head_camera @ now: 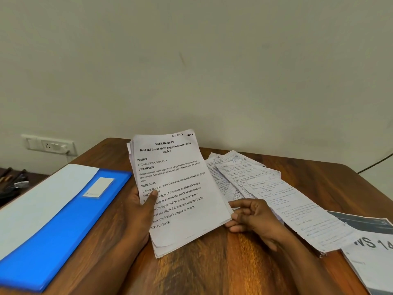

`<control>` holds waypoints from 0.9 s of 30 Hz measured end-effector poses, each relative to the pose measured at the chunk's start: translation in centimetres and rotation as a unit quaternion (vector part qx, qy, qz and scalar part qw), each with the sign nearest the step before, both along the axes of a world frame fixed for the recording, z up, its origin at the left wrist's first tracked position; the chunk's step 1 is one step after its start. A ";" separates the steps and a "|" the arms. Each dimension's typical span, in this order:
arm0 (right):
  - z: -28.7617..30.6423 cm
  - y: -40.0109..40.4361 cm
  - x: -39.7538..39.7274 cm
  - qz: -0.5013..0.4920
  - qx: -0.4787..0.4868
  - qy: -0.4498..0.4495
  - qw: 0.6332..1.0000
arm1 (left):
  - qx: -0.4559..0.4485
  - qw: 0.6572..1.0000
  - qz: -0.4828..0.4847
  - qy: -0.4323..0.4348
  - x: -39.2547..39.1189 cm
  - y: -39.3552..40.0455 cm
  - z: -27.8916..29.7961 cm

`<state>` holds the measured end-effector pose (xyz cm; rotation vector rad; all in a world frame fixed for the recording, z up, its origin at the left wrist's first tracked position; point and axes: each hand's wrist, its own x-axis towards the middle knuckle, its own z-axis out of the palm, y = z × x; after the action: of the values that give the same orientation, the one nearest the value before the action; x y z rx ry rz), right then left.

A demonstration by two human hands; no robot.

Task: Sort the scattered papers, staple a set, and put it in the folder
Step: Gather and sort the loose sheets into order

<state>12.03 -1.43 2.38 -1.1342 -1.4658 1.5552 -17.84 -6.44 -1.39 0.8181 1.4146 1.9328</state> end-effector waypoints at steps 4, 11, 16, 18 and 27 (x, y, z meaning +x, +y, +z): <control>0.2 0.0 0.1 0.010 -0.003 0.006 1.000 | 0.001 1.000 0.001 0.003 0.0 0.0 -0.1; 0.3 -0.1 0.4 0.005 0.005 0.010 1.000 | -0.001 1.000 -0.001 -0.002 -0.3 0.3 -0.4; 0.2 0.2 0.6 -0.043 0.046 -0.012 0.998 | 0.001 1.000 0.002 -0.012 -0.2 0.3 -0.3; -0.1 0.3 0.5 -0.048 0.050 -0.012 0.998 | 0.007 1.000 0.002 -0.015 -0.1 0.1 -0.2; -0.2 -0.3 -0.6 -0.058 0.057 -0.012 0.997 | 0.014 0.999 0.001 -0.037 0.2 -0.3 0.3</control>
<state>11.47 -1.69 2.13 -1.1529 -1.4592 1.3652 -17.68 -6.72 -1.07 0.7500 1.3474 1.9682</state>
